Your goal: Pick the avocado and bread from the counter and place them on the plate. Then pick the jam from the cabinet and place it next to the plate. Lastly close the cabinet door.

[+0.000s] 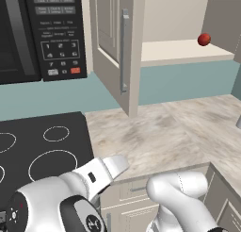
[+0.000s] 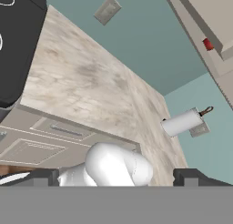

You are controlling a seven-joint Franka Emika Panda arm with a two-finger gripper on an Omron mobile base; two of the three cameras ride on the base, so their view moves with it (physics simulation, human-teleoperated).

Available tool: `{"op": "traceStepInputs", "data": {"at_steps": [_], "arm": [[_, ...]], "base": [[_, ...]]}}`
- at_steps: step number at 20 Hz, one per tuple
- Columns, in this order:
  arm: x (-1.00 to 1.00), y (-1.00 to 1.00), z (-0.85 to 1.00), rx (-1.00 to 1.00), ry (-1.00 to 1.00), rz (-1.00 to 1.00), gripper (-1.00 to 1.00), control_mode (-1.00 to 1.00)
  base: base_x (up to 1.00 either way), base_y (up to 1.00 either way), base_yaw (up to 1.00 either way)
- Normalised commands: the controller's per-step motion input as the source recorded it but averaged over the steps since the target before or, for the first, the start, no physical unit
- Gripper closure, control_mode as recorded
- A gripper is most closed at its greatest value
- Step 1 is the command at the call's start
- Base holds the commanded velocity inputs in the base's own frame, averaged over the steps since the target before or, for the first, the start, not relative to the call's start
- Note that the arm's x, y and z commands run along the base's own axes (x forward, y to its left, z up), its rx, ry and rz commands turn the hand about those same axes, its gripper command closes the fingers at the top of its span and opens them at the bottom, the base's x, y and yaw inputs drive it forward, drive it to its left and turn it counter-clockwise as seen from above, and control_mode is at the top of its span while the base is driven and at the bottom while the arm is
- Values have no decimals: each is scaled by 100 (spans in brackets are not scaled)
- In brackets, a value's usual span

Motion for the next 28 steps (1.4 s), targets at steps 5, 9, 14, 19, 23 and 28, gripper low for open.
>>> {"op": "traceStepInputs", "data": {"at_steps": [5,9,14,19,23,28], "arm": [[32,5,1,-2,0,0,-100,-100],[39,0,5,0,2,0,-100,-100],[15,2,4,-11,0,0,-100,-100],[2,3,7,-15,0,0,-100,-100],[3,0,8,-10,5,0,-100,-100],[16,0,19,-2,8,0,-100,-100]], "base": [[0,0,0],[0,0,0],[0,0,0],[0,0,0],[0,0,0],[0,0,0]]}}
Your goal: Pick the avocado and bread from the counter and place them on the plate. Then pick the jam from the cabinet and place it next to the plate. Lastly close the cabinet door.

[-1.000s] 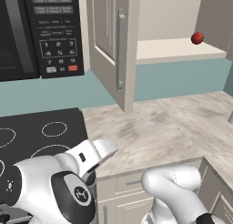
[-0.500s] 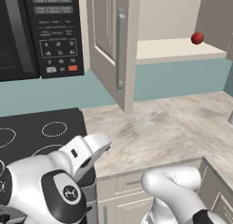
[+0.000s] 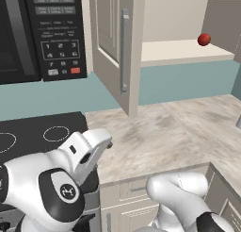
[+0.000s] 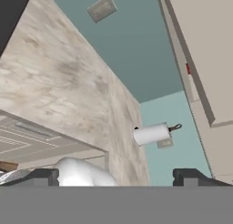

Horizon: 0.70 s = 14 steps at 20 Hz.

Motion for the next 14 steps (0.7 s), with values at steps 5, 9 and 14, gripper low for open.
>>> {"op": "traceStepInputs", "data": {"at_steps": [5,9,14], "arm": [[16,0,19,-1,7,0,-100,-100],[18,0,16,-4,9,0,-100,-100],[8,0,17,-11,9,0,-100,-100]], "base": [[0,0,0],[0,0,0],[0,0,0]]}}
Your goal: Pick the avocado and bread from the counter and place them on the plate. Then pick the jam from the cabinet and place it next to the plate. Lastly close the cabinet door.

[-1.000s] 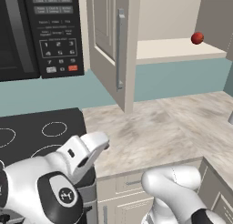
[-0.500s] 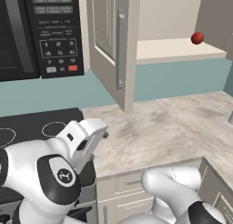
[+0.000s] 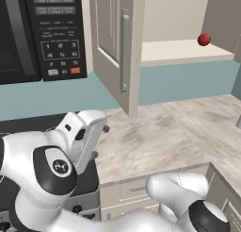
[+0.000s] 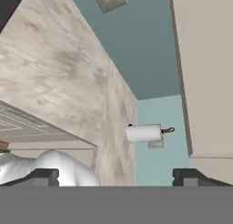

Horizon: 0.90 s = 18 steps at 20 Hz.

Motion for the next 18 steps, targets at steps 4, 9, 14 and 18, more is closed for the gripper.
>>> {"op": "traceStepInputs", "data": {"at_steps": [4,9,14,18], "arm": [[1,0,17,-15,7,0,-100,-100],[0,0,17,-13,6,0,-100,-100],[0,0,21,-8,7,0,-100,-100],[5,0,16,-4,7,0,-100,-100]], "base": [[0,0,0],[0,0,0],[0,0,0],[0,0,0]]}}
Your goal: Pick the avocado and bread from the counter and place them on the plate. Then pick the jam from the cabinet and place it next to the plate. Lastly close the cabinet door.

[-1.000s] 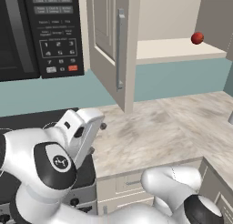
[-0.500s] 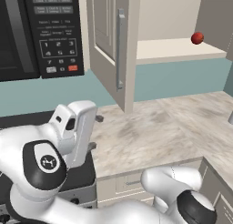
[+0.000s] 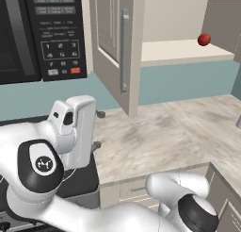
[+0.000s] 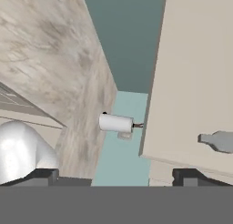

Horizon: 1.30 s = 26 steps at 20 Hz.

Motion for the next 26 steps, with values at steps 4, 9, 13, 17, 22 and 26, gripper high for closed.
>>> {"op": "traceStepInputs", "data": {"at_steps": [4,9,13,17,22,26], "arm": [[15,-5,11,0,9,0,-100,-100],[25,-12,7,0,11,0,-100,-100],[19,-6,6,0,11,-1,-100,-100],[15,0,0,-2,12,0,-100,-100],[21,0,0,-3,13,0,-100,-100],[24,0,0,-4,14,0,-100,-100]], "base": [[0,0,0],[0,0,0],[0,0,0],[0,0,0],[0,0,0],[0,0,0]]}}
